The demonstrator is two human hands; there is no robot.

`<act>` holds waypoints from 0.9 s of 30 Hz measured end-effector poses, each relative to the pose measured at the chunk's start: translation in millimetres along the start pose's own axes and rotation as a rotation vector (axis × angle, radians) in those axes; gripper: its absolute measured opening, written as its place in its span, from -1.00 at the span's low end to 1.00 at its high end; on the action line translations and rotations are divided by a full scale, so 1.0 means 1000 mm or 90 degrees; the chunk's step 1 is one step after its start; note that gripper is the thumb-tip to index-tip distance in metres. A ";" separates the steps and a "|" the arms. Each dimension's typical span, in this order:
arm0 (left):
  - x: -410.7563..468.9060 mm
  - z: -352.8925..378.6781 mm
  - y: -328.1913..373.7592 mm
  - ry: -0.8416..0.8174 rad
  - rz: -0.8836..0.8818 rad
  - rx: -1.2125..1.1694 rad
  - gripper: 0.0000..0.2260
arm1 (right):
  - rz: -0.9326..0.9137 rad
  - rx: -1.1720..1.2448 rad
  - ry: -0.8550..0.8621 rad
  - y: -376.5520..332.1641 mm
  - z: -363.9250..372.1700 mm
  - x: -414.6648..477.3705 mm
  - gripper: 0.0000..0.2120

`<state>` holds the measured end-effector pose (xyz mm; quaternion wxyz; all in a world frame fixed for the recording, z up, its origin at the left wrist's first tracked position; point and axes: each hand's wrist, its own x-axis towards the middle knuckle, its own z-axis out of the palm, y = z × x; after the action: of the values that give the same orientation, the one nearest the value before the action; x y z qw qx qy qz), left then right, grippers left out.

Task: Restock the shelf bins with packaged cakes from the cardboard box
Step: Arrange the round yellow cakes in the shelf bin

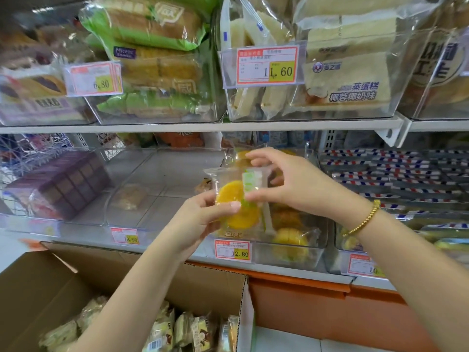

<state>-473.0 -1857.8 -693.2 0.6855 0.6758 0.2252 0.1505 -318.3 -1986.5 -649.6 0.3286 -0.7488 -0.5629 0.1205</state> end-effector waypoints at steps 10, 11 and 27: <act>-0.013 0.033 0.023 0.046 0.215 0.549 -0.51 | 0.037 -0.213 -0.046 -0.009 -0.021 -0.033 -0.49; -0.012 0.032 0.022 0.074 0.225 0.558 -0.54 | 0.062 -0.208 -0.016 -0.001 -0.025 -0.030 -0.51; 0.003 0.005 -0.025 0.172 0.090 0.602 -0.89 | 0.284 -0.131 0.162 0.086 -0.021 0.031 -0.55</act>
<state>-469.9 -1861.4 -718.3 0.2566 0.9008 0.3094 0.1643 -231.1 -1978.3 -682.0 0.2845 -0.8928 -0.3473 0.0373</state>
